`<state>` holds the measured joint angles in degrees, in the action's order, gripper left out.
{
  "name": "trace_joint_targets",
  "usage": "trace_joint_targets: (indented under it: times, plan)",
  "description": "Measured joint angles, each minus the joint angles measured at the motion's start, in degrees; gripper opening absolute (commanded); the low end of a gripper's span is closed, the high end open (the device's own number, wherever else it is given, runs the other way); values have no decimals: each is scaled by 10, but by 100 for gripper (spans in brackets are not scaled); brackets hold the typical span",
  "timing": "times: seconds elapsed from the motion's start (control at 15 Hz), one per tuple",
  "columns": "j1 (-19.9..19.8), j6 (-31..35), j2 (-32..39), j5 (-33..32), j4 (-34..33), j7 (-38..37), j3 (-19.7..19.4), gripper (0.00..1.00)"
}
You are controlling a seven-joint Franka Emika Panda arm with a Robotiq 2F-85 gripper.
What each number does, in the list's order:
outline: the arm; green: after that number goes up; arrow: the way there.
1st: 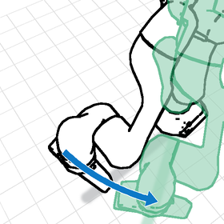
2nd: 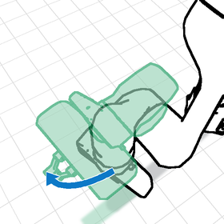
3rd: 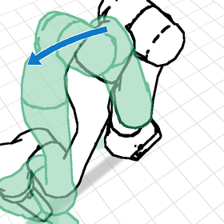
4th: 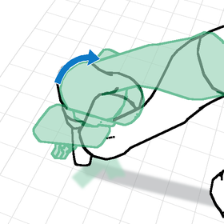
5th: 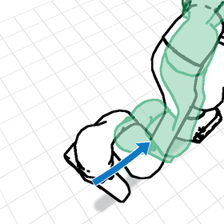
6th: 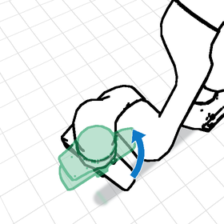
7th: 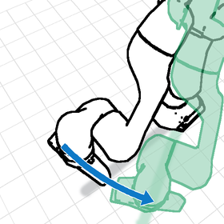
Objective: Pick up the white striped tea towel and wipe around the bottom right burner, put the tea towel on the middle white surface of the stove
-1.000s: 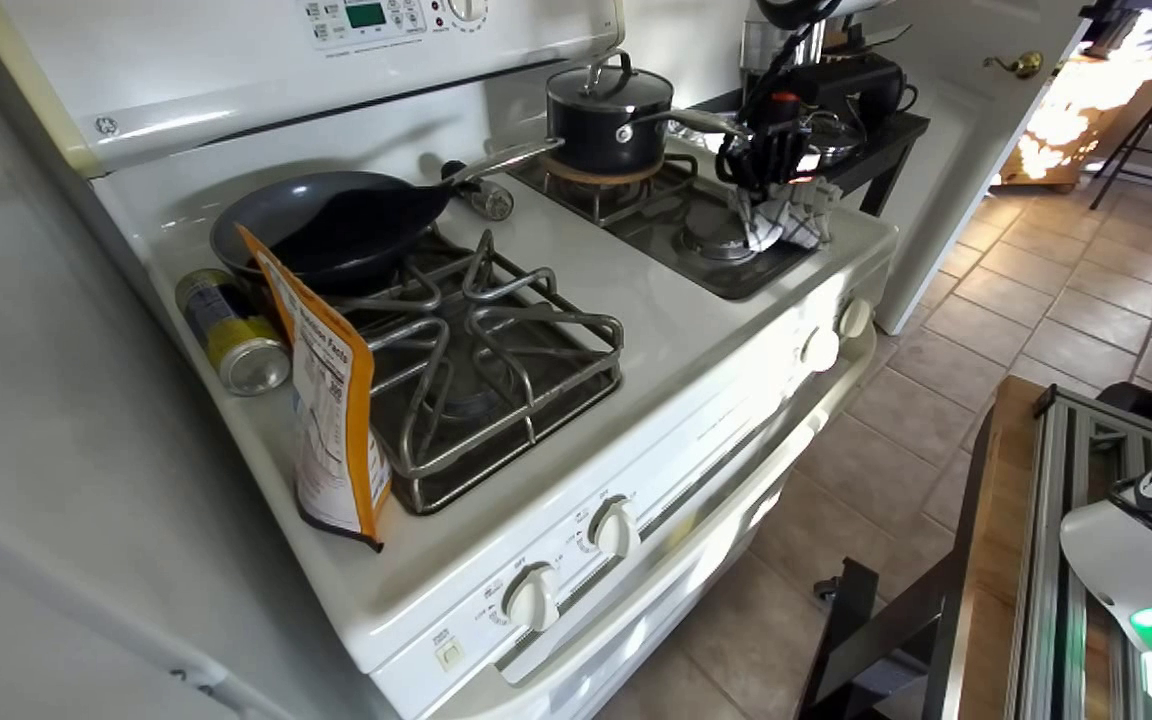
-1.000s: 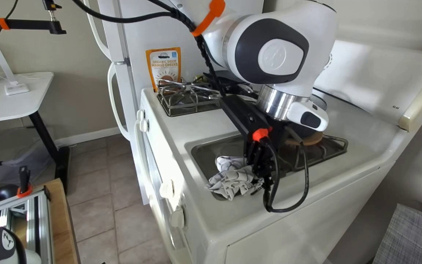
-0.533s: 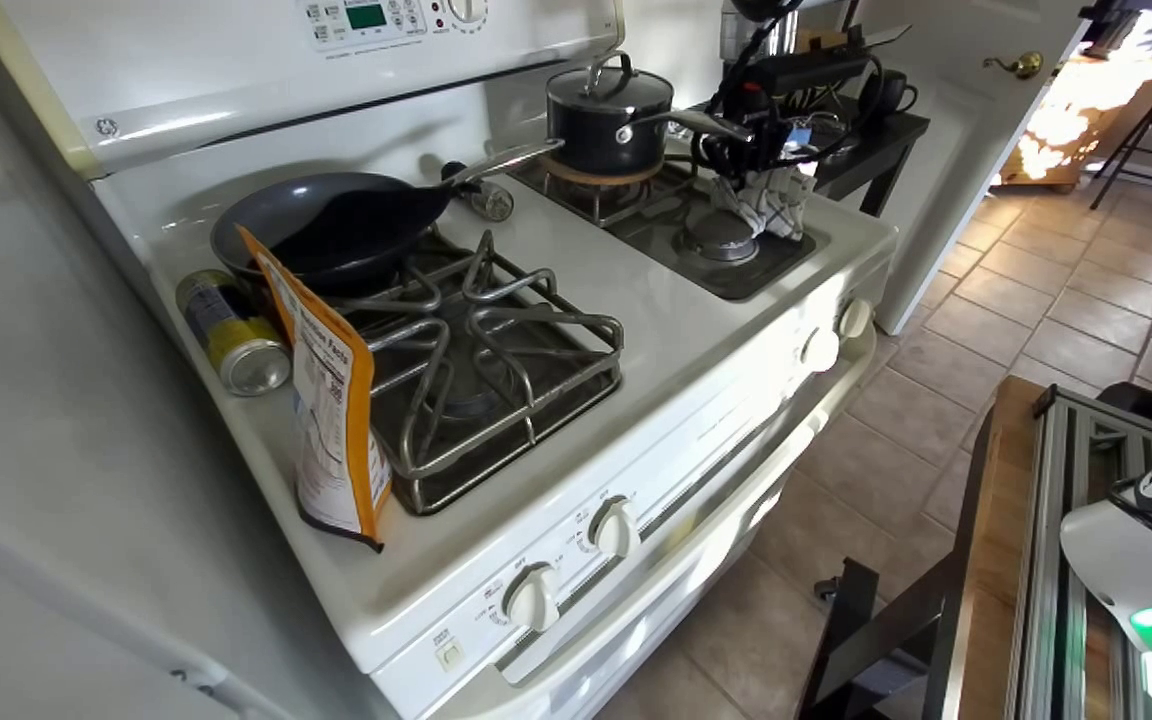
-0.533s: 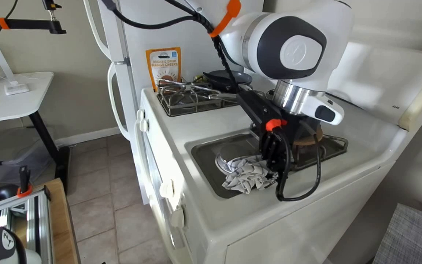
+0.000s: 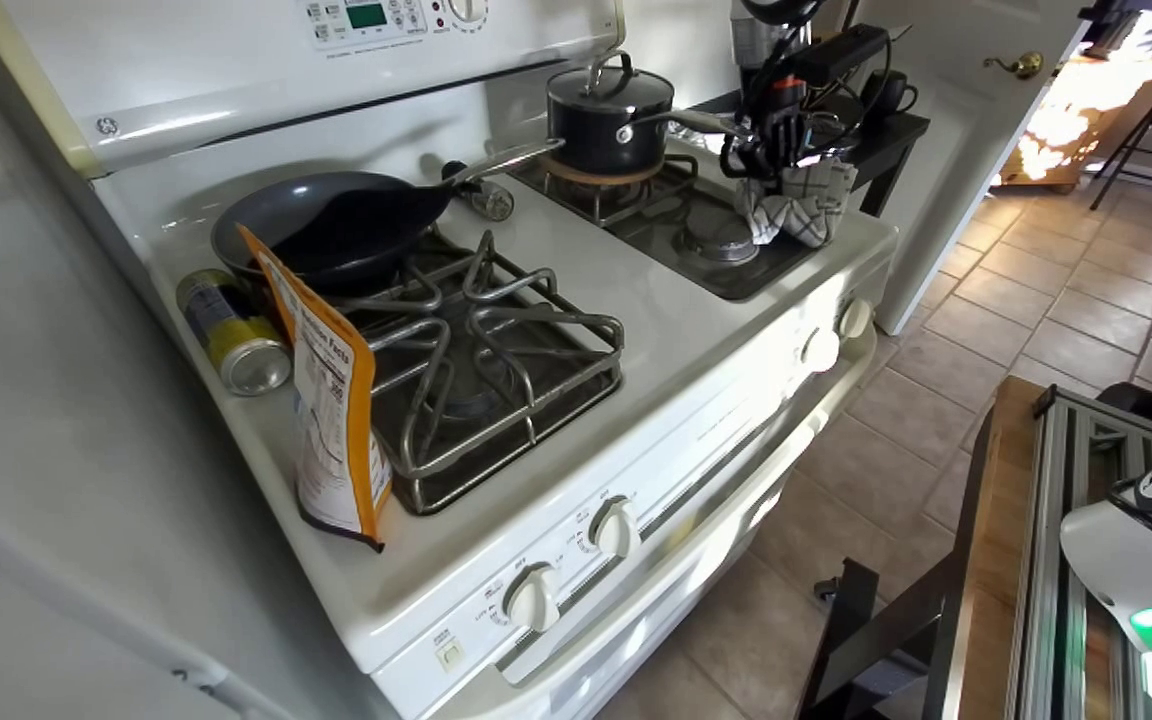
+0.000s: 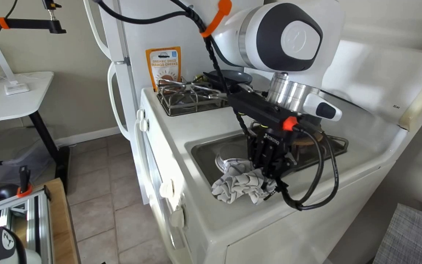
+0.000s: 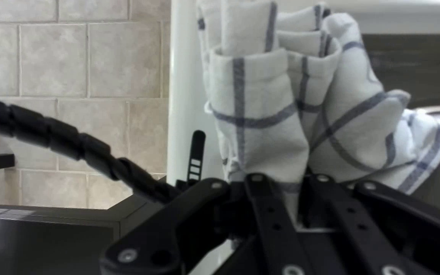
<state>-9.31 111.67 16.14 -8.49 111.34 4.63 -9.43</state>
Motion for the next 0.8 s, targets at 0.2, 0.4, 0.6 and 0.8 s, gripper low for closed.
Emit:
trace_joint_targets:
  times: [0.2,0.4,0.6,0.8]
  plan:
    - [-7,-13,-30,-39,40,34,-8,4]
    - [-14,-19,-56,-68,80,55,-16,4]
    - [-19,-13,-67,-60,93,38,-17,4]
    - [-23,-1,-75,-54,92,13,-20,4]
